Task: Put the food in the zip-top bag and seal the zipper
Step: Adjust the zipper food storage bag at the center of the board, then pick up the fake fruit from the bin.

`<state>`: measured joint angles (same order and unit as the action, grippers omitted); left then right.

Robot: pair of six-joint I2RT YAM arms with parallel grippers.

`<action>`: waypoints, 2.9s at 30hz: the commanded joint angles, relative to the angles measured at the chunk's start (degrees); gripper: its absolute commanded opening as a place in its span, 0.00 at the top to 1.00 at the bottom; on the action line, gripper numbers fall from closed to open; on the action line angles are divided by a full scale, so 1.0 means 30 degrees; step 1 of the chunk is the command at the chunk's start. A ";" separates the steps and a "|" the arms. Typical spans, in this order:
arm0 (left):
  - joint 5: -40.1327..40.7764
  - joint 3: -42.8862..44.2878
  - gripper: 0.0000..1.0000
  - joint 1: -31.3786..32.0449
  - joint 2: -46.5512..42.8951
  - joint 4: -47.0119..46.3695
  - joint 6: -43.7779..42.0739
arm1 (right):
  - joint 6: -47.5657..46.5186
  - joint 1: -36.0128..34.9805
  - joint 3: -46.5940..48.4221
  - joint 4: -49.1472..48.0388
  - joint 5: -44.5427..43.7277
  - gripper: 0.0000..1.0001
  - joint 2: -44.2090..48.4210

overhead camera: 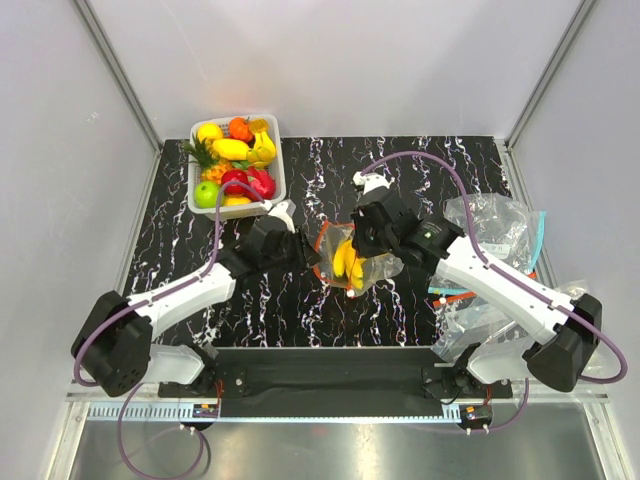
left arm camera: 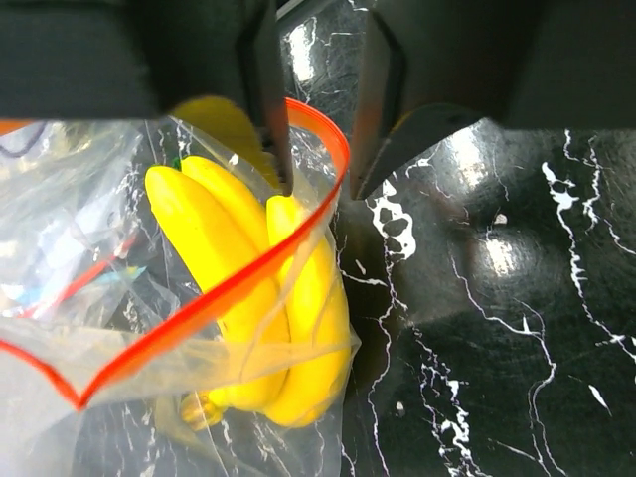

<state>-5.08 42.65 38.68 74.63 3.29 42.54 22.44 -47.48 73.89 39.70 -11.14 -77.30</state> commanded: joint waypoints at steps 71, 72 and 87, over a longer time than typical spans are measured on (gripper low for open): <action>0.7550 1.8124 0.04 -0.9669 0.7928 1.3611 -0.9053 | -0.0829 0.2264 0.1797 0.2323 0.0636 1.00 0.2181; 0.7669 1.8300 0.04 -0.9640 0.8226 1.3524 -0.9113 | -0.0886 0.2293 0.1797 0.2293 0.0694 1.00 0.2153; 0.7116 1.9443 0.11 -0.9640 1.1332 1.1560 -0.9758 | -0.1296 0.2264 0.1035 0.1356 0.1134 1.00 0.1830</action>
<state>16.75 97.65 9.89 107.48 42.28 14.37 19.68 -40.88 76.49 47.20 -8.78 -71.99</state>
